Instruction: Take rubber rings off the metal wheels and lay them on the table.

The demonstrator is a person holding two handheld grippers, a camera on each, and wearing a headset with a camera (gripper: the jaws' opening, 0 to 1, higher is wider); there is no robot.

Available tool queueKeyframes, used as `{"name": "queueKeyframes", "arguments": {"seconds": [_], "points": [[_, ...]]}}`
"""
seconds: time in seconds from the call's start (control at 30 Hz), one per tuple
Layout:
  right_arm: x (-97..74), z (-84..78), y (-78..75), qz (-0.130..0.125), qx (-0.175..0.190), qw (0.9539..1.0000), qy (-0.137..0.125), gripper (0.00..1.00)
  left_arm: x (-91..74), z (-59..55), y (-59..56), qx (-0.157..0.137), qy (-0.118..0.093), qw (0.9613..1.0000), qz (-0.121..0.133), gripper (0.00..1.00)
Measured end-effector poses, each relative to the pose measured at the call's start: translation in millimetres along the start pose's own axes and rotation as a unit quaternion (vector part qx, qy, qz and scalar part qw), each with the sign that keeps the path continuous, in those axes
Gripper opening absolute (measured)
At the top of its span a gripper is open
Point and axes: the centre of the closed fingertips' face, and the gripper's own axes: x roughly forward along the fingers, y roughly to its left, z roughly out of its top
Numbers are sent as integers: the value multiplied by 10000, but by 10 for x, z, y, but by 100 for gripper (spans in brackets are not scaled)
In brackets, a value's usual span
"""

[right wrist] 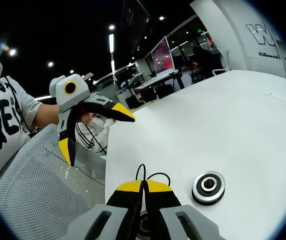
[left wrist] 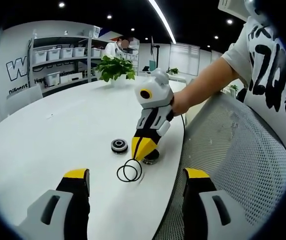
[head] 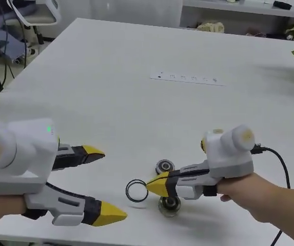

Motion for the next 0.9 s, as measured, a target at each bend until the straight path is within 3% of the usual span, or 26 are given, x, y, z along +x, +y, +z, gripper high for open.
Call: {"name": "queueKeyframes", "arguments": {"seconds": [0.9], "points": [[76, -110, -246, -384, 221, 9989, 167, 0, 26, -40, 19, -60, 64, 10000, -34, 73]]}}
